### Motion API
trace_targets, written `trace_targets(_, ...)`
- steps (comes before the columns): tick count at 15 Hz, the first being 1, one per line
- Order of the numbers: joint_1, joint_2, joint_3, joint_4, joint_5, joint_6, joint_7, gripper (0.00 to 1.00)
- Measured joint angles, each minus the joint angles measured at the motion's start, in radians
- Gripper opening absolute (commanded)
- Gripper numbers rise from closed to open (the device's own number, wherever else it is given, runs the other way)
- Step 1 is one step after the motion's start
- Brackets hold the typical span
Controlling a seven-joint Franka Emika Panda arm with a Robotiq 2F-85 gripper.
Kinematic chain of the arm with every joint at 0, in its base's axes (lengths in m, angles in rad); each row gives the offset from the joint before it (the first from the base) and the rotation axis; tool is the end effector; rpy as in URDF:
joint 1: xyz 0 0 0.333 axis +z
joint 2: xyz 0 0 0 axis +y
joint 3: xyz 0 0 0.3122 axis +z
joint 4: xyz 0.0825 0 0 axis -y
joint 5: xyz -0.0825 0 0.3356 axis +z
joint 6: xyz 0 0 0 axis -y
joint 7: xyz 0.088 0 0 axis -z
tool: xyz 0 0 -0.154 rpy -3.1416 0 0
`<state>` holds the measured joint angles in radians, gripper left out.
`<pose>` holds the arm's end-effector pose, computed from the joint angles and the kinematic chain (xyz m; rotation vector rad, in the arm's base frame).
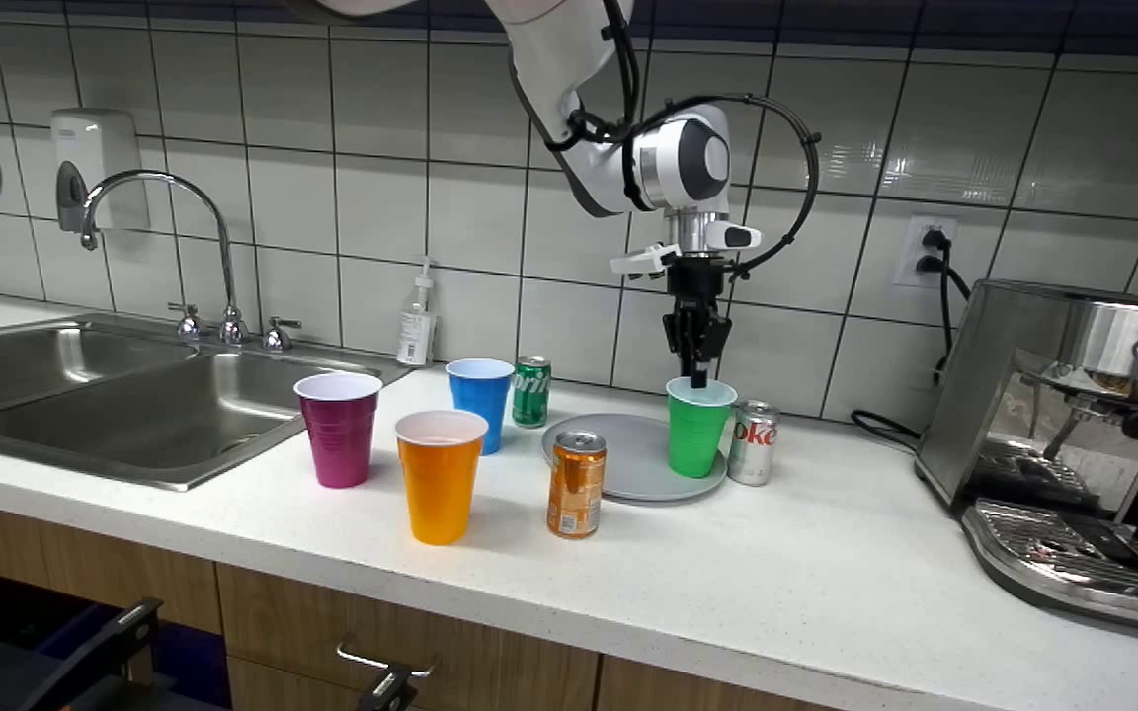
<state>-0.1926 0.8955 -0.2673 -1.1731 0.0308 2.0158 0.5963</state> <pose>0.6587 -0.2689 0.2318 2.6135 -1.3870 -0.0182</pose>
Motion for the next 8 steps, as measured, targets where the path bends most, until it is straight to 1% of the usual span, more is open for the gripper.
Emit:
trace_targets(5, -0.005, 0.0, 0.0, 0.012, 0.0, -0.018, -0.017, 0.96)
trace_targets(6, -0.006, 0.0, 0.0, 0.013, 0.0, -0.018, -0.021, 1.0)
trace_targets(8, -0.009, 0.0, 0.0, 0.013, 0.0, -0.018, -0.032, 1.0)
